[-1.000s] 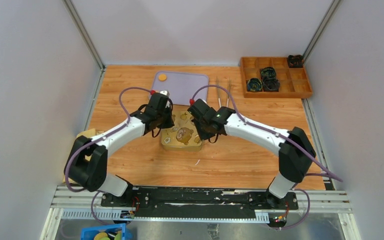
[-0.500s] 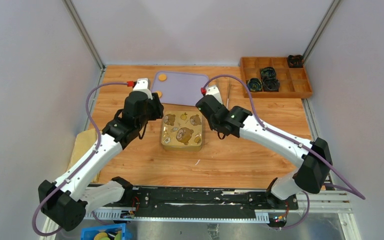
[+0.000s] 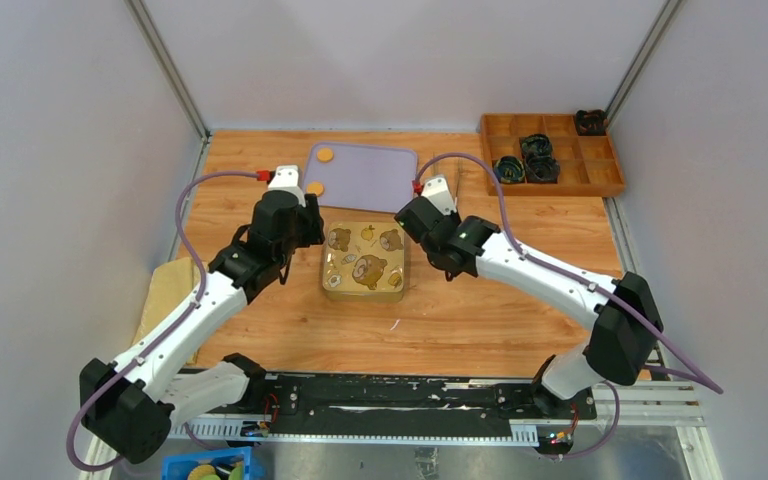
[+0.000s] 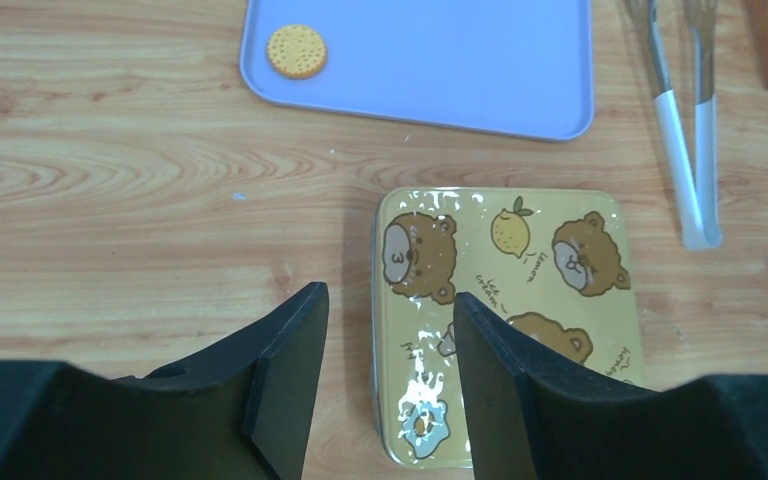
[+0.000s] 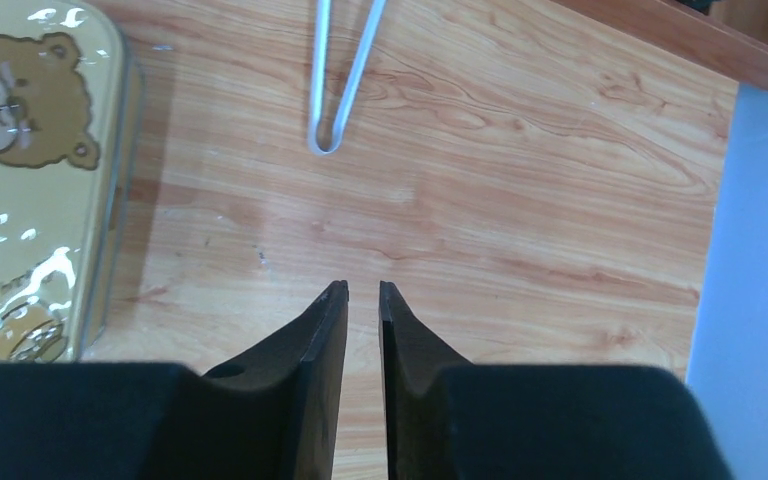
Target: Pack the cookies
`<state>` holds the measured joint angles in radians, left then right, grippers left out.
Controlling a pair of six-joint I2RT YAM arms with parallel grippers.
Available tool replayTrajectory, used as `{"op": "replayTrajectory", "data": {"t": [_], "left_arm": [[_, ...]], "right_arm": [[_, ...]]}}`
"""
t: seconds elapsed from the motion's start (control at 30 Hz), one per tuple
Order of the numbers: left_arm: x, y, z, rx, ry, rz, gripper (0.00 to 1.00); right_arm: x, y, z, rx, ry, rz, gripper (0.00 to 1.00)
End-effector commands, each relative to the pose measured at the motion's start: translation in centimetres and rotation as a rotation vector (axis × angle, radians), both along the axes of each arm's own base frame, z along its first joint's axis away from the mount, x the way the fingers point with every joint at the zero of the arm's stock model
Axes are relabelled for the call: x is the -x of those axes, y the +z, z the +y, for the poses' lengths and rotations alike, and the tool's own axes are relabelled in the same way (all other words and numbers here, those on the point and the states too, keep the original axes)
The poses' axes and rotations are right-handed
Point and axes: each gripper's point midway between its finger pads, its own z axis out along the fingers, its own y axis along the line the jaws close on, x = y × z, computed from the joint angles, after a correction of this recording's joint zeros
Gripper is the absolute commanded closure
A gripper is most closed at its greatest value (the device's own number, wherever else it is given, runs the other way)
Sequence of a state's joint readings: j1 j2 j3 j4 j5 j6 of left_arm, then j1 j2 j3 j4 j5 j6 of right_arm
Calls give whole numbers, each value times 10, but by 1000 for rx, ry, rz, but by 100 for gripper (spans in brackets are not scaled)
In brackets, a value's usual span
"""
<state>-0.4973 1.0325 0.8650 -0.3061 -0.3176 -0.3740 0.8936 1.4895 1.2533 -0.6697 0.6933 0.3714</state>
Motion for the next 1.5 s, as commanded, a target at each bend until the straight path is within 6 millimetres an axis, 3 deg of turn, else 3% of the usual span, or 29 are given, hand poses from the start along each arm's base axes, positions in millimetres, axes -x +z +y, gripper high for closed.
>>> {"op": "replayTrajectory", "data": {"t": [0.0, 0.13, 0.37, 0.63, 0.87, 1.0, 1.07, 1.23, 1.37, 1.47], "left_arm": [[-6, 10, 6, -25, 24, -59, 44], [-17, 17, 2, -29, 38, -60, 42], [-53, 35, -11, -4, 44, -34, 42], [-84, 20, -1, 86, 64, 24, 46], [-89, -13, 11, 64, 91, 108, 45], [-100, -24, 3, 93, 82, 102, 45], [-105, -43, 5, 67, 103, 162, 48], [-100, -81, 19, -7, 157, 253, 62], [-94, -109, 11, 21, 131, 307, 79], [-89, -123, 5, 40, 101, 343, 85]], "right_arm": [[-9, -9, -25, 53, -88, -9, 76], [-22, -11, -37, 13, -117, 0, 72], [-57, 1, -37, -214, -63, -3, 64], [-80, 1, -32, -212, -31, 25, 64], [-88, -26, -27, -300, -47, 120, 65], [-93, -38, -23, -294, -46, 140, 65], [-101, -39, -16, -302, -32, 150, 67], [-113, -41, 10, -363, 26, 189, 73], [-129, -57, 30, -384, 61, 236, 79], [-138, -67, 46, -407, 88, 269, 93]]}}
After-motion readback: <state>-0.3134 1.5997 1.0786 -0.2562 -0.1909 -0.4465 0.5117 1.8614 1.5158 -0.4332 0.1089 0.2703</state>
